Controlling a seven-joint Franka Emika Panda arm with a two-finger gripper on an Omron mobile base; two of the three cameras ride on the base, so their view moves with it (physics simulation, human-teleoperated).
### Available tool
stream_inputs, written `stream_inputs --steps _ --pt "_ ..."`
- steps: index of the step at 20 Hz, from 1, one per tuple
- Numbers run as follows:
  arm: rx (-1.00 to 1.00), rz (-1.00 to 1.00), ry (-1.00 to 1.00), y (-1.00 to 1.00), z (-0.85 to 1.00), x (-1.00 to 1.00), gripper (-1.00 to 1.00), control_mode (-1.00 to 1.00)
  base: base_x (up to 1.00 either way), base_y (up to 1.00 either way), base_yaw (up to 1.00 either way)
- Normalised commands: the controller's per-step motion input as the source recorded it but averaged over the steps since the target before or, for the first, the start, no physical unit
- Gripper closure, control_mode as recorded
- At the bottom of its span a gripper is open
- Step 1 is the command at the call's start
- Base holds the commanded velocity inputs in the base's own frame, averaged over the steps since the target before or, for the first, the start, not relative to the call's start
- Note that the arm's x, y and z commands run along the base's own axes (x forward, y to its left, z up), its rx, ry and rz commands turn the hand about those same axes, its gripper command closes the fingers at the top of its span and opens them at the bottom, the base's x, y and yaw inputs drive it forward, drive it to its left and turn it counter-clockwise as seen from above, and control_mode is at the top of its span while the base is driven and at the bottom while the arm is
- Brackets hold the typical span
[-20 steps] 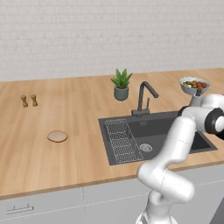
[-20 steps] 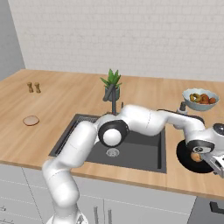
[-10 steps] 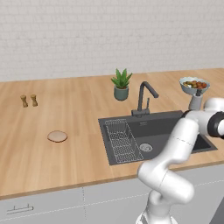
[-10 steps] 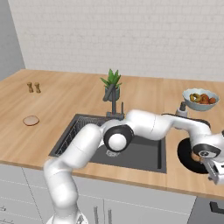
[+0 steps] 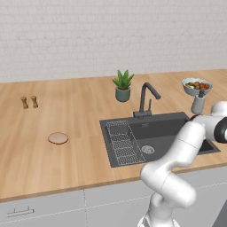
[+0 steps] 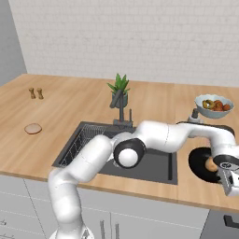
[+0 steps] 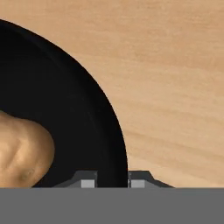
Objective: Pick the squash from the sink and place it in the bowl. Then pick the bowl and place it in the microwave. Then close the microwave door and press the start button.
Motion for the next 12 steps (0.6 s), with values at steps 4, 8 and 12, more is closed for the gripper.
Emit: stream_inputs --steps 4,8,12 --pt "0.0 -0.08 -0.14 0.41 0.49 0.0 1.0 -1.0 0.0 0.0 0.0" --pt "0.0 -0.11 -0.22 0.19 0.84 -0.06 1.0 -1.0 0.0 0.0 0.0" --pt "0.0 -0.07 -0.22 0.56 0.67 -0.35 1.0 -1.0 0.0 0.0 0.0"
